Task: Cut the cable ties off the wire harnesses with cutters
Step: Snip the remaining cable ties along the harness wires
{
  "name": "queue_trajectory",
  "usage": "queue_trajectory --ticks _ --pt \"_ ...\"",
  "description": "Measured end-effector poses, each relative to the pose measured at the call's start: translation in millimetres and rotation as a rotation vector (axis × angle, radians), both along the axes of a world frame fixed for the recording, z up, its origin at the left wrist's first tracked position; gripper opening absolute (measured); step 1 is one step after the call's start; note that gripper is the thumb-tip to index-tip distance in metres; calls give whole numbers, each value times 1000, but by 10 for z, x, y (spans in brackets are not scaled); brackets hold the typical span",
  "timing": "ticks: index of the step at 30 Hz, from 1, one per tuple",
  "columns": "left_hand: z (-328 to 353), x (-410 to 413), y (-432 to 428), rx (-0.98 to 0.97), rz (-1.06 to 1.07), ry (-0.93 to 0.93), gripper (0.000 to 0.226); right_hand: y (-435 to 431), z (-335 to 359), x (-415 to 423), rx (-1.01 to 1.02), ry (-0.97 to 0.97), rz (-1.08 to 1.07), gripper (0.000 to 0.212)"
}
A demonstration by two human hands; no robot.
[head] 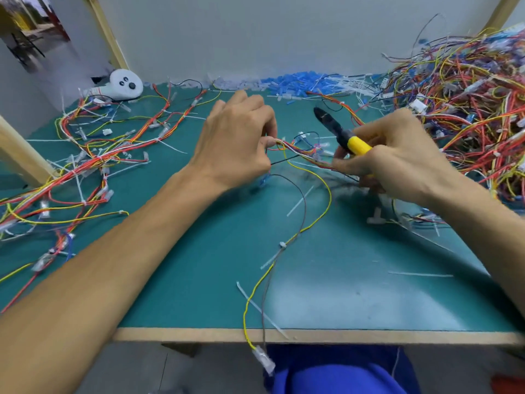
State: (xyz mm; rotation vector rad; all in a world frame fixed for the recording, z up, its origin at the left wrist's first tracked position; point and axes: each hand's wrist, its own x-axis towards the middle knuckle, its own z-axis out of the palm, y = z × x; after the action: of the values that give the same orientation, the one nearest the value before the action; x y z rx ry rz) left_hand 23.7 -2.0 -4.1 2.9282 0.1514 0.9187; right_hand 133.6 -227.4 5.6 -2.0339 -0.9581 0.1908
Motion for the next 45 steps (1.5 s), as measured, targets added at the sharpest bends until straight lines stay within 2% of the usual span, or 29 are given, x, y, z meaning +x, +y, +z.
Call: queue_trajectory --ticks 3,6,9,12,14,22,25,29,32,36,40,43,45 --pt "-24 29 90 -74 94 43 7 25 1 -43 -11 -190 28 7" --pt "-64 50 159 -126 163 60 4 25 15 -105 18 -218 172 14" --pt "-75 68 177 -157 194 42 4 25 10 -166 -89 -246 402 19" --pt "-75 75 174 -176 215 37 4 82 -66 -265 -245 -416 537 15" --pt "-82 73 173 -187 217 42 4 110 -93 -284 -263 -453 557 10" --pt "-95 76 134 -205 195 69 5 131 -131 -352 -254 -489 593 19" --pt "-88 74 131 -206 189 84 5 123 -124 -349 -270 -512 564 26" --pt "-86 70 147 -207 169 88 6 124 -105 -335 -64 -386 441 12" --pt "-81 74 152 -208 178 73 11 123 -70 -319 -9 -392 323 10" --pt "-65 91 150 -226 186 26 5 125 -63 -199 115 -344 13 8" --pt "-6 70 112 -388 138 -66 3 82 -34 24 196 -303 -274 13" --pt "57 20 16 -527 -43 -173 4 34 -2 73 178 -359 -224 11" --pt "101 -27 -61 -594 -188 -221 4 58 -6 -1 130 -442 -63 26"
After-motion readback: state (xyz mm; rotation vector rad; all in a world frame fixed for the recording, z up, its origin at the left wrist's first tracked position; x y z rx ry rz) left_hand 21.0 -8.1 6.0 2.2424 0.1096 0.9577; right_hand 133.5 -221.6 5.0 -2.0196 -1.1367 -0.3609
